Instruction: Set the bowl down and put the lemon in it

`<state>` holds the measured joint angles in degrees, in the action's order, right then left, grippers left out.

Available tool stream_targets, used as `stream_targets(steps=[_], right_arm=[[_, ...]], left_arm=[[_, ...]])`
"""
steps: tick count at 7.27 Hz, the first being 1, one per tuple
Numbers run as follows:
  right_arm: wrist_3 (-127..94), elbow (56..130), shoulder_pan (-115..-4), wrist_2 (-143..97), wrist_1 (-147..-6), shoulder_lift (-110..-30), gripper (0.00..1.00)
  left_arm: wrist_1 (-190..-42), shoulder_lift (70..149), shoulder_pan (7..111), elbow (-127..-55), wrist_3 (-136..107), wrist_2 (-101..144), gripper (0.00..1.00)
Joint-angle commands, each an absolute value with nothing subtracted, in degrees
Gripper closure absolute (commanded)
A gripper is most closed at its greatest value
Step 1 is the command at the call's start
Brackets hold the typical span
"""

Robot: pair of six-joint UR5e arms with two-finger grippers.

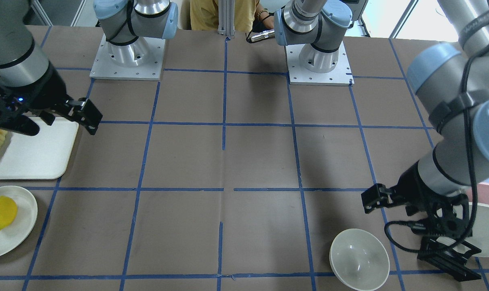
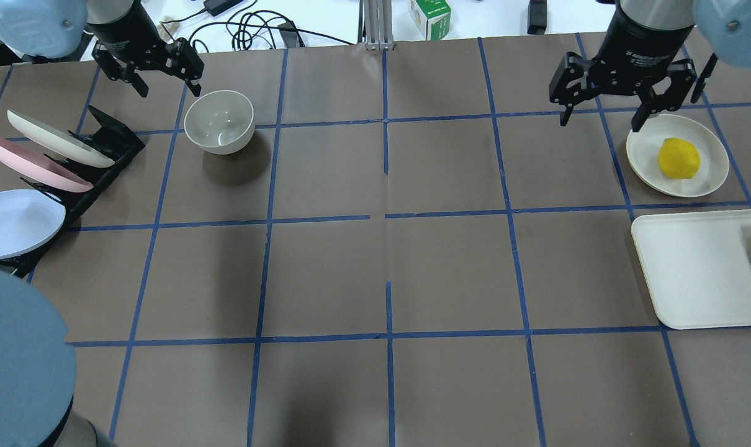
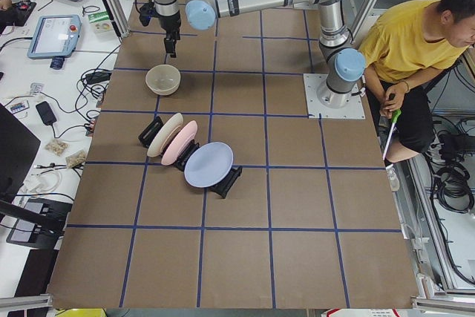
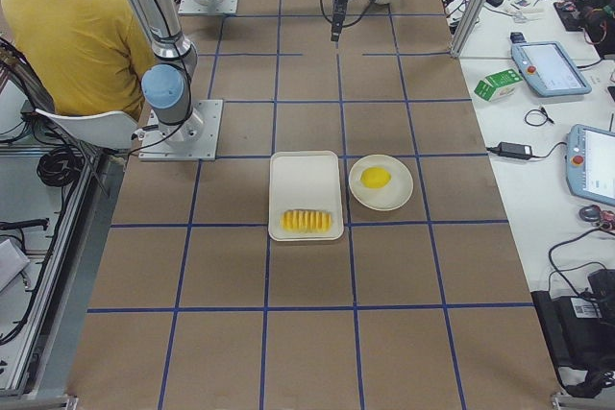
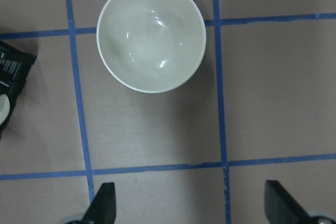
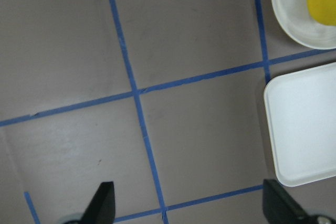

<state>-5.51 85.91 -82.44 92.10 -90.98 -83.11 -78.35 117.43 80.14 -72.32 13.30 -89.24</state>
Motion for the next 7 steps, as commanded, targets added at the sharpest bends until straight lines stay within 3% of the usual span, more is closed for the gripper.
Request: stream_targets(steps=[1, 6, 7], right_arm=[[4.8, 86.2, -75.2, 91.9, -97.2, -80.3, 0.0], [19.7, 86.3, -67.6, 91.9, -108.0, -68.9, 0.0], [22.6, 86.3, -66.1, 91.7, -111.3, -66.1, 0.0]], left_arm=[[-71.0, 124.7, 79.5, -71.5, 13.8, -89.2, 0.0], [-64.3, 133.2, 75.9, -71.5, 15.3, -87.6, 0.0], [-64.3, 133.5, 75.9, -71.5, 14.1, -86.2, 0.07]])
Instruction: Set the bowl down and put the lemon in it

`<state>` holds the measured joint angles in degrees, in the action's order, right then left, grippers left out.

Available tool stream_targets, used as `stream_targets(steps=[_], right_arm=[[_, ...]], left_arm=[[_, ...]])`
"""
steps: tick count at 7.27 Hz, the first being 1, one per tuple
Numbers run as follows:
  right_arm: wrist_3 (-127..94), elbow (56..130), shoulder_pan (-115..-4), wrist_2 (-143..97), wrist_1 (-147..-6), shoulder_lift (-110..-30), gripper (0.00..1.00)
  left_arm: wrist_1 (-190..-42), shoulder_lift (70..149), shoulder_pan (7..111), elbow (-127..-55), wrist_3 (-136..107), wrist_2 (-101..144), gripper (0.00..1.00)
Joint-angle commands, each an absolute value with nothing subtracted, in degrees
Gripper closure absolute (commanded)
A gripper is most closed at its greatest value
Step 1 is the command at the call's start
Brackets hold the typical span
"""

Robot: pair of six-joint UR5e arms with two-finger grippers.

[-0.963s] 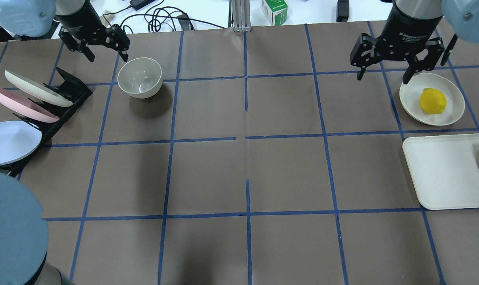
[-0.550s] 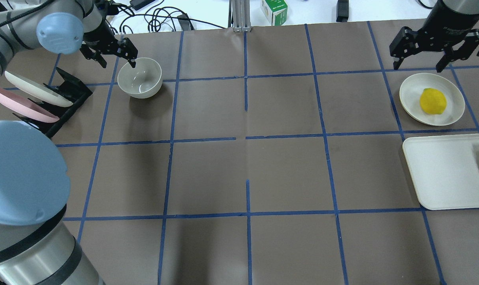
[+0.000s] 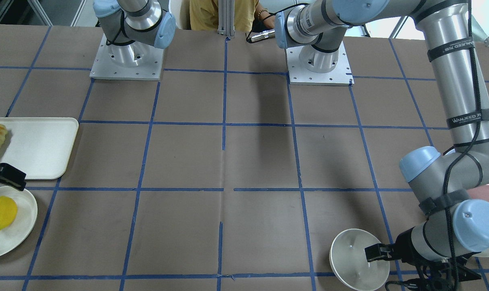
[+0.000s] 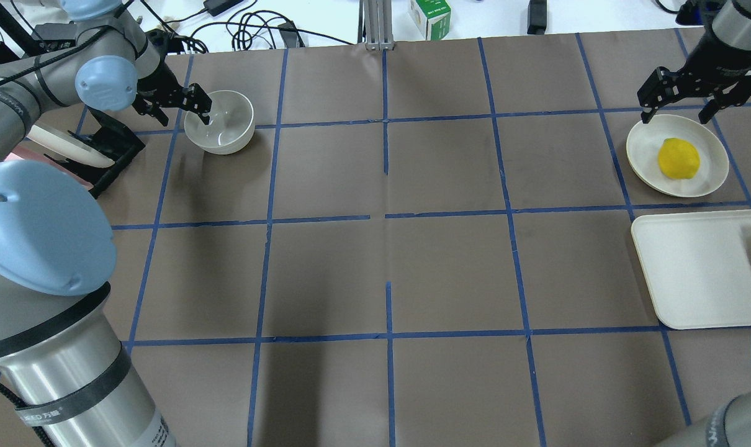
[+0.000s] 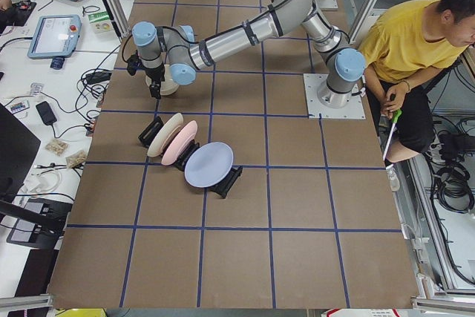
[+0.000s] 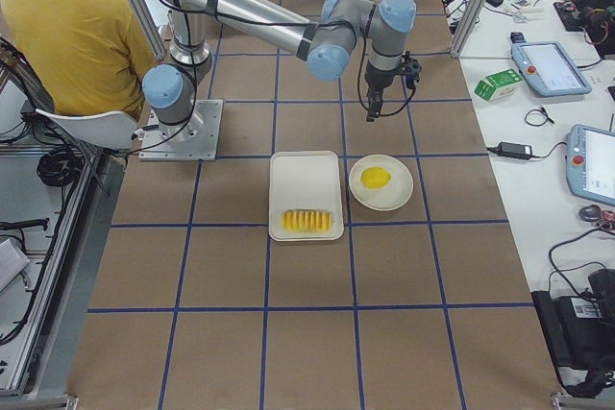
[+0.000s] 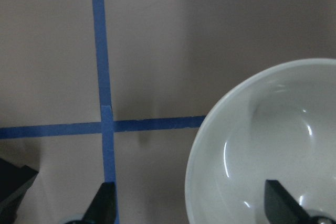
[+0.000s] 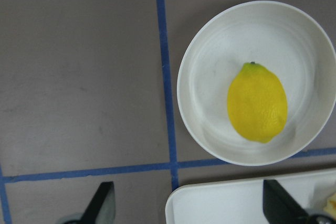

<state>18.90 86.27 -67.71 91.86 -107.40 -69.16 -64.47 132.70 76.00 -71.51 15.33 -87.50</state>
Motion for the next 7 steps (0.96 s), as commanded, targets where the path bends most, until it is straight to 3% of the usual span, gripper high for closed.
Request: stream_targets(steps=[1, 2, 3, 4, 7], right_arm=[[27.6, 86.3, -63.7, 91.1, -116.1, -62.8, 0.0], [31.1, 86.3, -61.7, 90.9, -118.5, -60.8, 0.0], [32.4, 86.4, -61.6, 91.1, -118.1, -60.0, 0.0], [34.8, 86.3, -61.6, 90.7, -118.4, -59.0, 0.0], [36.7, 86.3, -61.6, 89.7, -121.6, -56.4, 0.0]], left_arm=[[-64.3, 133.5, 75.9, -71.5, 14.1, -84.6, 0.28], [-64.4, 134.0, 75.9, -71.5, 14.3, -84.5, 0.49], [-64.9, 133.9, 75.9, -71.5, 14.6, -84.8, 0.79], [-65.0, 134.1, 75.8, -71.5, 13.9, -84.8, 0.96], [-65.7, 133.0, 75.9, -71.5, 12.3, -85.1, 1.0]])
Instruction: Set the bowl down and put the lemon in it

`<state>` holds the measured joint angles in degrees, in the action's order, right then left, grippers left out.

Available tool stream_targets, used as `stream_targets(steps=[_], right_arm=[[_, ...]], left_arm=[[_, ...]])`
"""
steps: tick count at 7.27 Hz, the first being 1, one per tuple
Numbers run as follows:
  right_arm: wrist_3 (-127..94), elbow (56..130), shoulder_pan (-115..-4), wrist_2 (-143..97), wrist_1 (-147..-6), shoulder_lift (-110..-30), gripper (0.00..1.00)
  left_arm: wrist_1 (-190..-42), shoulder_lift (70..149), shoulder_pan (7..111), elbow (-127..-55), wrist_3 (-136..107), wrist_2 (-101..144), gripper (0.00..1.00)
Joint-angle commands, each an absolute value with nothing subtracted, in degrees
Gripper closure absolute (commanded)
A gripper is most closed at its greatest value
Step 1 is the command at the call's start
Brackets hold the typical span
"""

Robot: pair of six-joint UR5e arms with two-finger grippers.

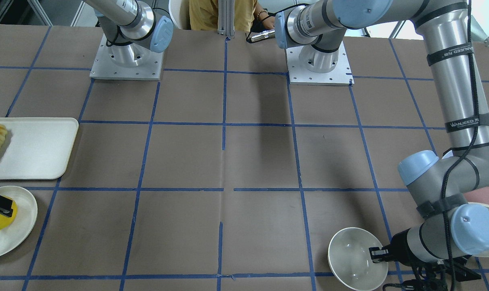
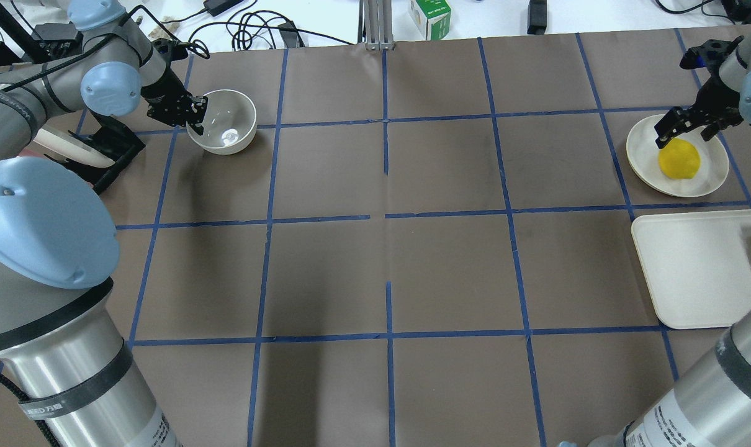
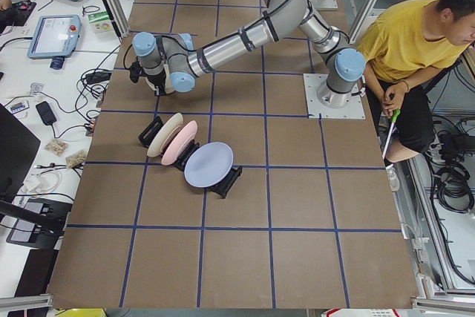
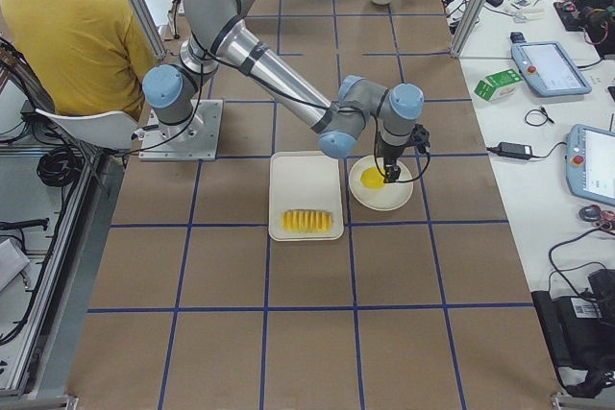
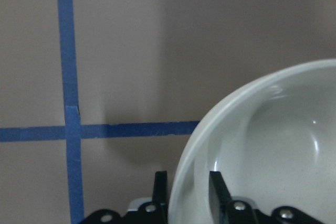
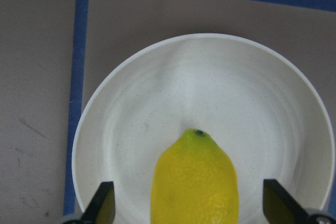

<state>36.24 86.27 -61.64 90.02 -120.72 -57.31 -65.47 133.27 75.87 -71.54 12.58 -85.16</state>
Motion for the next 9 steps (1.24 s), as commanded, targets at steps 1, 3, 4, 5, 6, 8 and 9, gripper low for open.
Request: stream_targets(steps=[1, 3, 4, 5, 6, 8, 9], right_arm=[[38.9, 86.3, -61.5, 89.8, -121.7, -56.2, 0.0], [39.2, 86.3, -61.1, 90.0, -121.6, -55.1, 0.23], [39.6, 86.3, -61.0, 90.3, -121.6, -55.2, 0.74], [39.5, 86.3, -61.0, 90.9, -120.7, -55.5, 1.0], [39.4, 86.2, -61.0, 91.1, -120.1, -55.7, 1.0], [38.8, 84.8, -61.2, 90.7, -112.3, -59.9, 1.0], [36.8, 84.8, -61.9, 90.5, -110.1, -62.5, 1.0]], left_arm=[[-66.2, 132.4, 75.9, -71.5, 12.3, -85.0, 1.0], [-69.9, 130.7, 76.1, -72.2, 12.0, -83.0, 1.0], [-69.7, 131.0, 76.1, -72.2, 12.0, -83.0, 1.0], [-70.0, 130.1, 77.2, -72.2, 10.9, -82.8, 1.0], [-72.7, 128.5, 80.2, -72.3, 7.6, -77.2, 1.0], [-70.9, 127.3, 91.7, -74.3, -5.3, -74.1, 1.0], [-66.8, 126.0, 97.0, -77.1, -9.0, -74.4, 1.0]])
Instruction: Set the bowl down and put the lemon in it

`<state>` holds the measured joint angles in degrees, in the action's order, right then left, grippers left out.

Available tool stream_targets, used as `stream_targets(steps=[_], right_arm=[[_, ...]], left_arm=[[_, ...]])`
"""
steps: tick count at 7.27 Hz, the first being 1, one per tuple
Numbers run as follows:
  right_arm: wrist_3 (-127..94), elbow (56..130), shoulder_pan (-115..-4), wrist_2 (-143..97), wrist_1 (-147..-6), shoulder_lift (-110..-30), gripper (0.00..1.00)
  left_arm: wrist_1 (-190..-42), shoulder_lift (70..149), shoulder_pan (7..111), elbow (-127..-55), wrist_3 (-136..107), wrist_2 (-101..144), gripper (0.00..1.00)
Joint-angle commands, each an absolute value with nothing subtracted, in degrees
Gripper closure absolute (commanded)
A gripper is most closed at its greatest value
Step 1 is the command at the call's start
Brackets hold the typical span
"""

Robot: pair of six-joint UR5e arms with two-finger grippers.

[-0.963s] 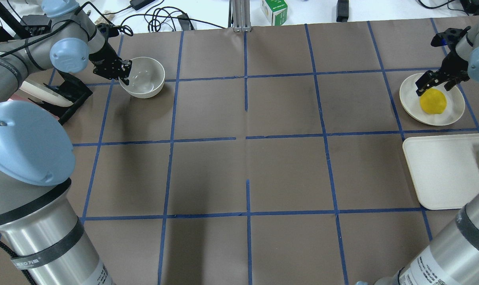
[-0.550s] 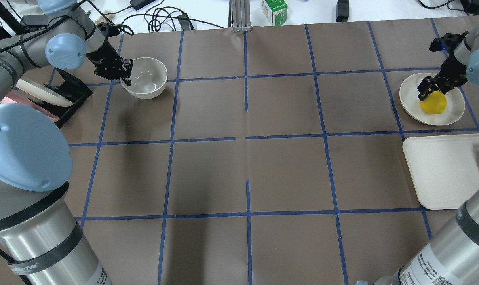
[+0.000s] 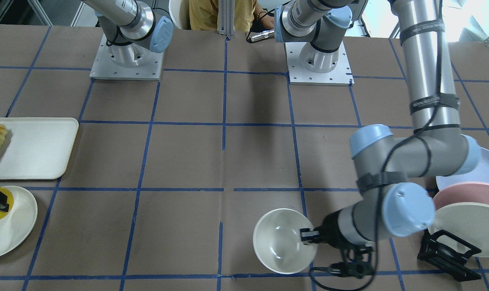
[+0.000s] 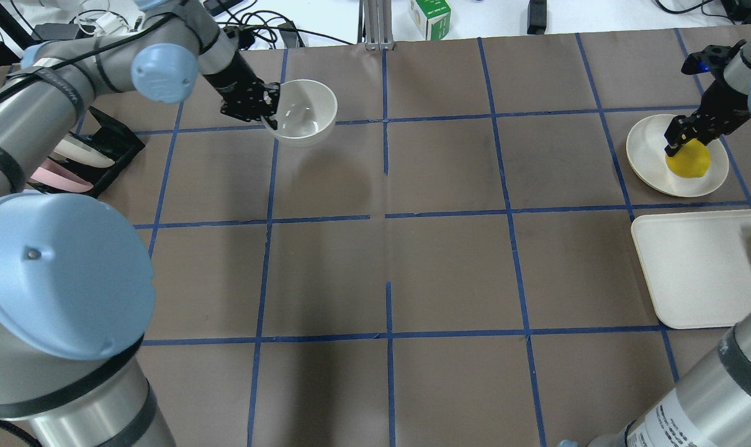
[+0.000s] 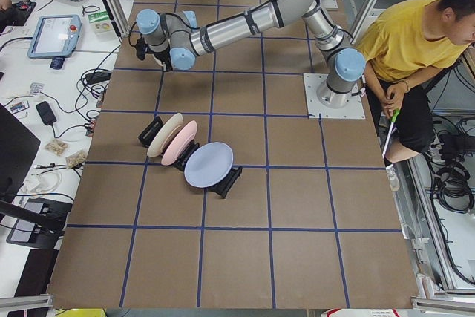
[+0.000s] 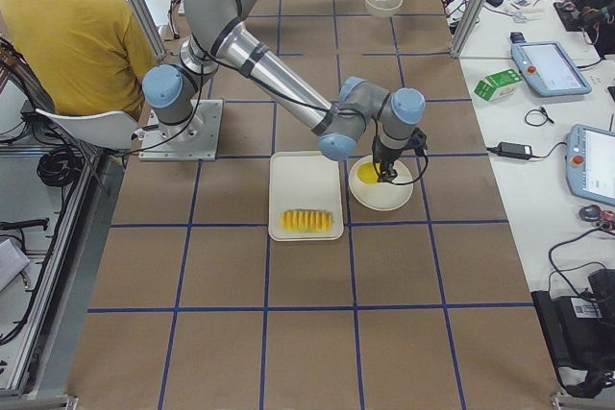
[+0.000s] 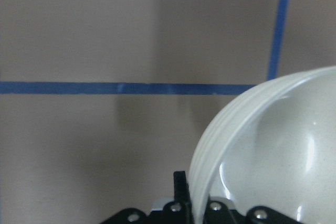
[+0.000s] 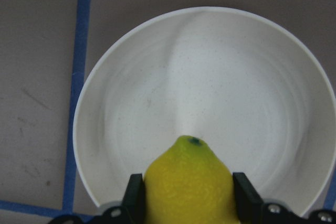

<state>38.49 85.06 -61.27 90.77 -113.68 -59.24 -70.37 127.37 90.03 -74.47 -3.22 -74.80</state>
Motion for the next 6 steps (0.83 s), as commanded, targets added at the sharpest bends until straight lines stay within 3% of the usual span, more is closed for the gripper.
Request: stream_targets(steps=[1, 4, 6], right_arm=[[34.1, 84.7, -63.1, 90.4, -107.8, -64.0, 1.0], [20.7, 84.7, -71.5, 90.3, -101.9, -69.8, 1.0], [13.9, 84.7, -76.4, 90.4, -101.1, -70.8, 1.0]], left_arm=[[-64.6, 123.8, 99.6, -82.0, -14.6, -74.5, 1.0], [-53.0, 116.2, 100.5, -98.5, -16.4, -74.5, 1.0], [-50.5, 115.3, 102.4, -101.1, -17.0, -76.7, 1.0]])
